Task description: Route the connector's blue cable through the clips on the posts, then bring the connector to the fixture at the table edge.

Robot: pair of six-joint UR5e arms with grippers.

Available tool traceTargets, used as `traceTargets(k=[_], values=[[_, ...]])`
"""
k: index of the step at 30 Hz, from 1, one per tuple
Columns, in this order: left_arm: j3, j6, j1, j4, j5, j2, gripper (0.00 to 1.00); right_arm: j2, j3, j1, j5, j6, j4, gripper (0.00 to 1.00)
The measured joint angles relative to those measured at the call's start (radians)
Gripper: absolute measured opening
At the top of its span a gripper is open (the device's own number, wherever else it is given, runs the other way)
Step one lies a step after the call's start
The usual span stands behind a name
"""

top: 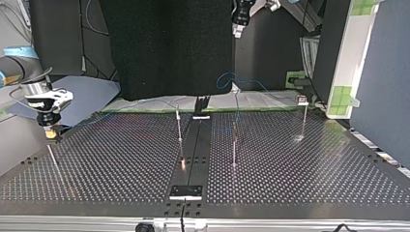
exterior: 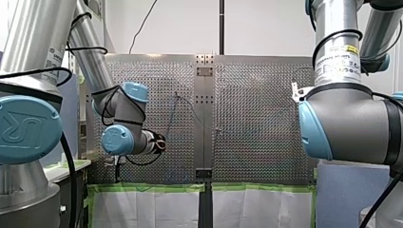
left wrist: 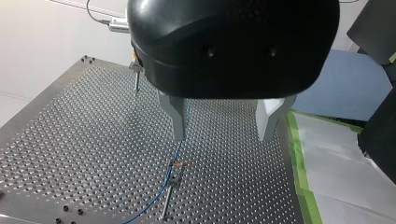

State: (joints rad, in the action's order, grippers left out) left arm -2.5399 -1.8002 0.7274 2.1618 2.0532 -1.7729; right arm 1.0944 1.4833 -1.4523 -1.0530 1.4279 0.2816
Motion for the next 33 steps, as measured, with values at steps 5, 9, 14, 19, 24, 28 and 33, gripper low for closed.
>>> traceTargets(k=[5, 9, 14, 19, 24, 28, 33], values=[[0.000, 0.001, -0.001, 0.000, -0.001, 0.000, 1.00, -0.002, -0.001, 0.000, 0.003, 0.000, 0.012, 0.00], [0.000, 0.002, -0.001, 0.001, -0.001, 0.000, 1.00, -0.002, -0.009, 0.000, 0.006, 0.001, 0.014, 0.00], [0.000, 0.003, -0.001, 0.001, -0.001, 0.000, 1.00, -0.003, -0.018, -0.002, 0.015, -0.001, 0.014, 0.00], [0.000, 0.003, -0.001, 0.003, -0.001, 0.000, 1.00, -0.003, -0.022, -0.005, 0.021, -0.002, 0.022, 0.00], [0.001, 0.004, -0.001, 0.004, -0.001, 0.000, 1.00, -0.003, -0.023, -0.006, 0.022, -0.002, 0.028, 0.00], [0.002, 0.004, -0.001, 0.005, -0.002, 0.000, 1.00, -0.003, -0.023, -0.006, 0.024, -0.001, 0.039, 0.00], [0.003, 0.004, -0.001, 0.008, -0.002, 0.000, 1.00, -0.009, -0.023, -0.007, 0.025, -0.001, 0.051, 0.00]])
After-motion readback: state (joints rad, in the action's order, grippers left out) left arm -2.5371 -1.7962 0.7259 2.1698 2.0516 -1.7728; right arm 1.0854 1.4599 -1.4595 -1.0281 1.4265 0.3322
